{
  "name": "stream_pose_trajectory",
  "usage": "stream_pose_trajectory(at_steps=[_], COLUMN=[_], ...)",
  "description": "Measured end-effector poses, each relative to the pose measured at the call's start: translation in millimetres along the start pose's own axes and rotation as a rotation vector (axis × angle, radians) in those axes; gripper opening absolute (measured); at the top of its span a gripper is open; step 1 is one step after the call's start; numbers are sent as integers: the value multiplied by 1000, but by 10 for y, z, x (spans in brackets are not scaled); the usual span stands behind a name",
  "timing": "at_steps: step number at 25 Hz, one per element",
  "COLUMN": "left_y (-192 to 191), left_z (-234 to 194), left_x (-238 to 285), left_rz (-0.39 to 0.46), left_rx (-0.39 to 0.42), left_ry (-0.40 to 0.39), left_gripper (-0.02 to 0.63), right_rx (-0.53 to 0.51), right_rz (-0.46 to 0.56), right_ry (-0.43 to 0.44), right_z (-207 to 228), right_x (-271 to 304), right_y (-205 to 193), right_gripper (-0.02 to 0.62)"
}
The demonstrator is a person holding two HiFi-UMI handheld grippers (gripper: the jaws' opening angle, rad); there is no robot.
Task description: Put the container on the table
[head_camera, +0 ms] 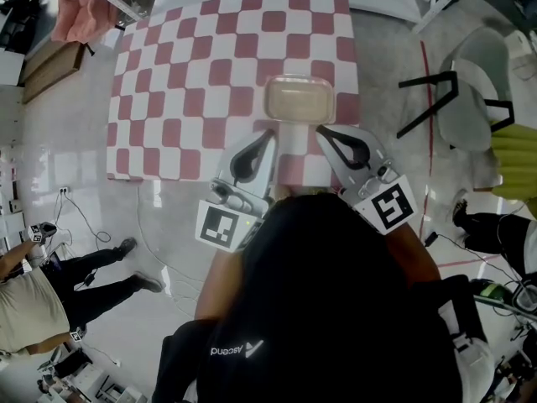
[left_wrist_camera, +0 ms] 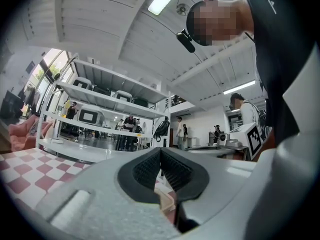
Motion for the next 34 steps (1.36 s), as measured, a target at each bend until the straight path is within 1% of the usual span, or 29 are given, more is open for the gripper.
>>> stream_pose_trajectory(at_steps=[9, 14, 17, 25, 29, 34], left_y=[28, 50, 28, 5, 25, -10], left_z=[45, 40, 52, 49, 38, 34], left_x=[-94, -98, -99, -112, -99, -133], left_rz=[-15, -4, -12, -15, 3, -11], left_rx=[-3, 2, -1, -6, -6, 0], left_ry=[15, 14, 14, 14, 19, 25], left_gripper=[11, 9, 11, 9, 11, 11], right_rx=[-31, -29, -32, -33, -32, -33], right_rz=[9, 6, 4, -3, -7, -9], right_ry=[-11, -2, 4, -6, -13, -12], right_z=[-18, -27, -31, -10, 9, 1], right_x=[-83, -71, -75, -108, -120, -117], right_y=[44, 43, 37, 23, 10, -2], right_gripper=[3, 3, 3, 3, 3, 3])
Point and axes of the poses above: the fingertips, and each gripper's own axes: x forward along the fingers, z to its right, y out of its top, the point moved 6 cm from there along -x, backward along the fingers, and after that the axes turned 10 degrees about x, right-handed, at the moved point
